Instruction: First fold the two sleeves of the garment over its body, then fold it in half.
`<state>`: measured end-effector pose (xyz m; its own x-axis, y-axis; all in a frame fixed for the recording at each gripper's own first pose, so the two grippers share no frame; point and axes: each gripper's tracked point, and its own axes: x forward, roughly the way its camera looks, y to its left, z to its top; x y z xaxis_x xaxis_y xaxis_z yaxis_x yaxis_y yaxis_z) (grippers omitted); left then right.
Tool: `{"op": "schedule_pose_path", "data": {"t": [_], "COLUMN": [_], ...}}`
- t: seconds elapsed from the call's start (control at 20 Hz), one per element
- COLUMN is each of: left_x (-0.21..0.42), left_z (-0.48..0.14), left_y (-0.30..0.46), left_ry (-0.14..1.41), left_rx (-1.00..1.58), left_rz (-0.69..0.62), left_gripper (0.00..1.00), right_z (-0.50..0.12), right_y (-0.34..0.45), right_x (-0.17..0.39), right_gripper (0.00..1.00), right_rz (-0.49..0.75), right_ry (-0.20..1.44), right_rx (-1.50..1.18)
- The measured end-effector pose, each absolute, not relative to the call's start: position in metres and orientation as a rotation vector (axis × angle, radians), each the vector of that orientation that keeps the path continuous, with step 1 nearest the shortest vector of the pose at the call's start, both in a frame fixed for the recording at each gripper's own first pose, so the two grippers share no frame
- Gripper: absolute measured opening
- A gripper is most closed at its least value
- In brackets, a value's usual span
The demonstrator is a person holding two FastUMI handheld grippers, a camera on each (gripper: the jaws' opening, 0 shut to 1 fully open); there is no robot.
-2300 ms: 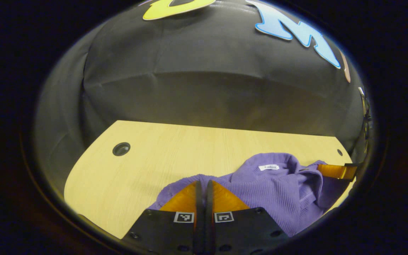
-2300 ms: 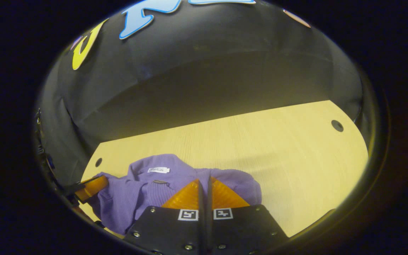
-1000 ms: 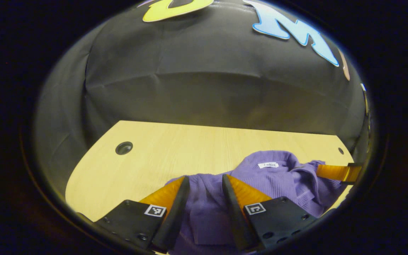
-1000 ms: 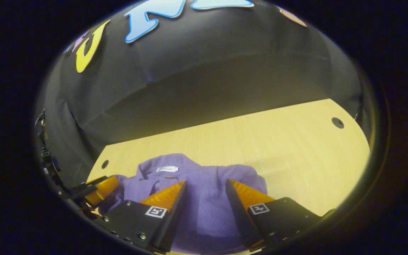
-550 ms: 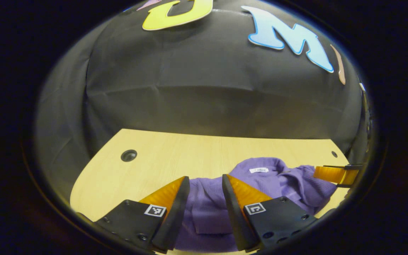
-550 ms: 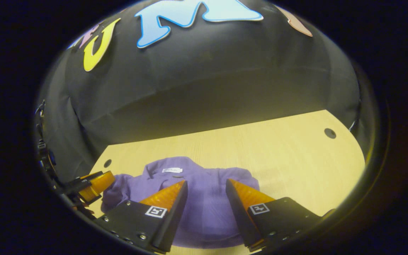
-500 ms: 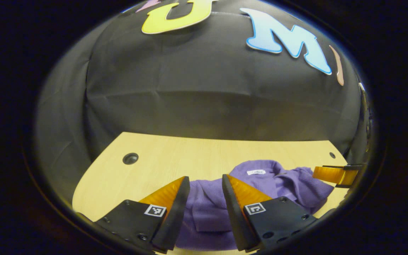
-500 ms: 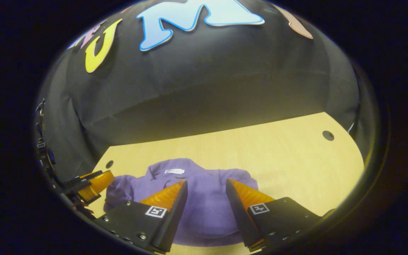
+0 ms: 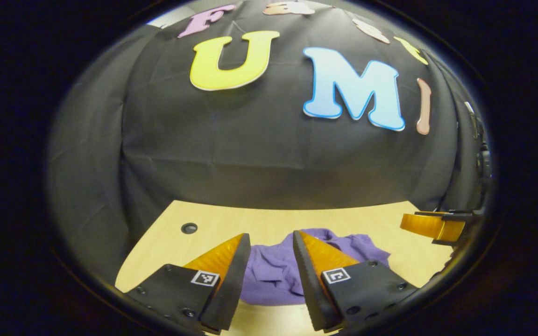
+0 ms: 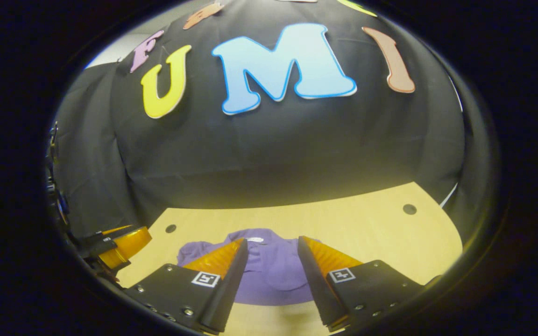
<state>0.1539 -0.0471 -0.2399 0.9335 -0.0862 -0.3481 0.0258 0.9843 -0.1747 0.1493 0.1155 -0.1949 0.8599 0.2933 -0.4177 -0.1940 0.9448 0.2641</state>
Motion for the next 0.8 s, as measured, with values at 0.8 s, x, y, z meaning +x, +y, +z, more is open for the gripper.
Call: {"op": "schedule_pose_path", "data": {"t": [0.8], "left_x": [-0.030], "left_z": [-0.140], "left_y": [-0.039], "left_ry": [0.229], "left_rx": [-0.136], "left_rz": [-0.067], "left_gripper": [0.67], "right_z": [-0.092], "right_y": [0.102], "right_x": [-0.036], "right_gripper": [0.69], "right_rz": [0.274], "right_ry": [0.283], "right_rx": [0.149]}}
